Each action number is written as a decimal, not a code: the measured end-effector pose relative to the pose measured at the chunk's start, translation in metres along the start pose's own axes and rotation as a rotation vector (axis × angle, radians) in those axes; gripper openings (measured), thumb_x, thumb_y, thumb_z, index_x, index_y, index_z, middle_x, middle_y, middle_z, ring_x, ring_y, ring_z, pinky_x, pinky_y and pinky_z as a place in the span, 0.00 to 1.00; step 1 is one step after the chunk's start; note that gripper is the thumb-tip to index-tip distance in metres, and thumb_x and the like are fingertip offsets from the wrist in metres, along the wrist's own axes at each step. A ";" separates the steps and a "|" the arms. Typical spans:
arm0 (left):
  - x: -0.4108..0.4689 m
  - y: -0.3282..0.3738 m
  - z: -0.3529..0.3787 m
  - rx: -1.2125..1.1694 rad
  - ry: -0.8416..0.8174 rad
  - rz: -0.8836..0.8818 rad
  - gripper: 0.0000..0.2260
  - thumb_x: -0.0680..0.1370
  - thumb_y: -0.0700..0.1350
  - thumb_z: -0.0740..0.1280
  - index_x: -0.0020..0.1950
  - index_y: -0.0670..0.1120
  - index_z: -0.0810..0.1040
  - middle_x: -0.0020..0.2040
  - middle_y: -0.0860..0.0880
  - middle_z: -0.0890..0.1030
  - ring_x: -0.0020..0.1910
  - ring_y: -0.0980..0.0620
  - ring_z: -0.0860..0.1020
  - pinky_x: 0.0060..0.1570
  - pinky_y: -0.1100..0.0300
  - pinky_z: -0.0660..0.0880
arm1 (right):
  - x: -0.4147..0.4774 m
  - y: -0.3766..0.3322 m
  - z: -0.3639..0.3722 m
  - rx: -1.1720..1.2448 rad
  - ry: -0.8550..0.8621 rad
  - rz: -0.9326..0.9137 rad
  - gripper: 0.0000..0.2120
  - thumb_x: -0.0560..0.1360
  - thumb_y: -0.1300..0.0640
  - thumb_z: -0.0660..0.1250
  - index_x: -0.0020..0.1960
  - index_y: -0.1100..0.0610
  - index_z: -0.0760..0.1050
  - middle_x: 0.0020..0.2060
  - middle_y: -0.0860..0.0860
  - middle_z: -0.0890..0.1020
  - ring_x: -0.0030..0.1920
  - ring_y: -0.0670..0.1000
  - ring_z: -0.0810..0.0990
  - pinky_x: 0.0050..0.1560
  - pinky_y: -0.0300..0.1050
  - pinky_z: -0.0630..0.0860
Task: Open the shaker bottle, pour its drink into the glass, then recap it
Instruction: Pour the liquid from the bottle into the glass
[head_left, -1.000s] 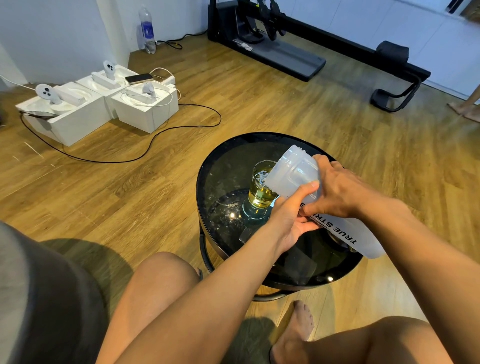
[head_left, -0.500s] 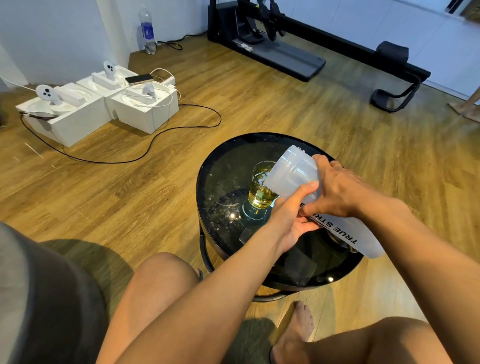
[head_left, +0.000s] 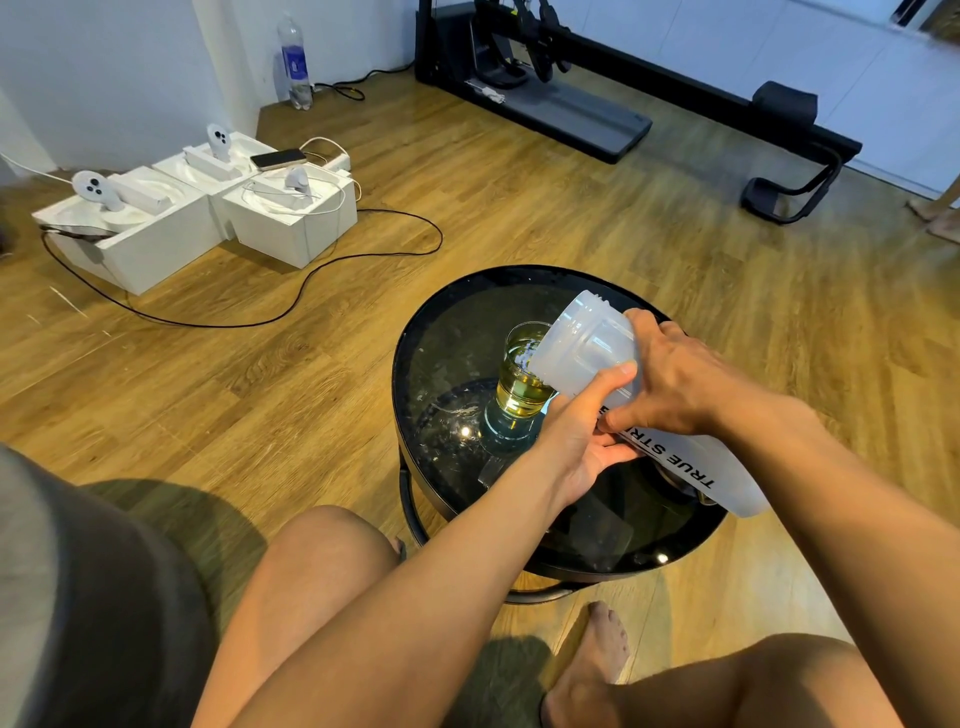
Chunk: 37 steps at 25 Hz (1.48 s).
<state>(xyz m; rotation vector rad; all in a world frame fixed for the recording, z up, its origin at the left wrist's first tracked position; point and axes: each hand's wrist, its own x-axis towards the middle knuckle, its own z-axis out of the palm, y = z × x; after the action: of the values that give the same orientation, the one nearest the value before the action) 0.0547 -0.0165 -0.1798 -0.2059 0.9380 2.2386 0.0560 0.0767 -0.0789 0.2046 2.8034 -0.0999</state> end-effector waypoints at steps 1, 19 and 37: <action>0.000 0.000 0.000 0.002 -0.001 0.002 0.18 0.74 0.45 0.73 0.63 0.47 0.75 0.59 0.37 0.81 0.59 0.38 0.80 0.55 0.40 0.78 | 0.000 0.000 0.000 -0.003 -0.001 0.000 0.52 0.59 0.41 0.79 0.73 0.52 0.53 0.60 0.59 0.70 0.60 0.63 0.73 0.59 0.62 0.73; -0.001 0.000 -0.002 0.019 -0.021 0.016 0.19 0.74 0.45 0.73 0.63 0.47 0.75 0.57 0.39 0.81 0.58 0.39 0.80 0.56 0.39 0.78 | 0.002 0.002 0.003 0.001 0.012 -0.004 0.54 0.59 0.40 0.79 0.73 0.52 0.52 0.61 0.59 0.70 0.61 0.63 0.73 0.60 0.62 0.73; -0.002 0.014 -0.002 0.423 -0.005 0.177 0.22 0.69 0.51 0.76 0.61 0.49 0.79 0.53 0.47 0.86 0.54 0.45 0.83 0.55 0.42 0.79 | 0.000 0.026 0.031 0.399 0.234 -0.119 0.52 0.52 0.35 0.69 0.72 0.46 0.54 0.60 0.54 0.72 0.59 0.58 0.73 0.56 0.58 0.74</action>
<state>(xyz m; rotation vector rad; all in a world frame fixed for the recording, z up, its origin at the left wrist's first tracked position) 0.0469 -0.0263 -0.1720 0.0778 1.4455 2.1321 0.0698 0.0991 -0.1095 0.1484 2.9977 -0.7082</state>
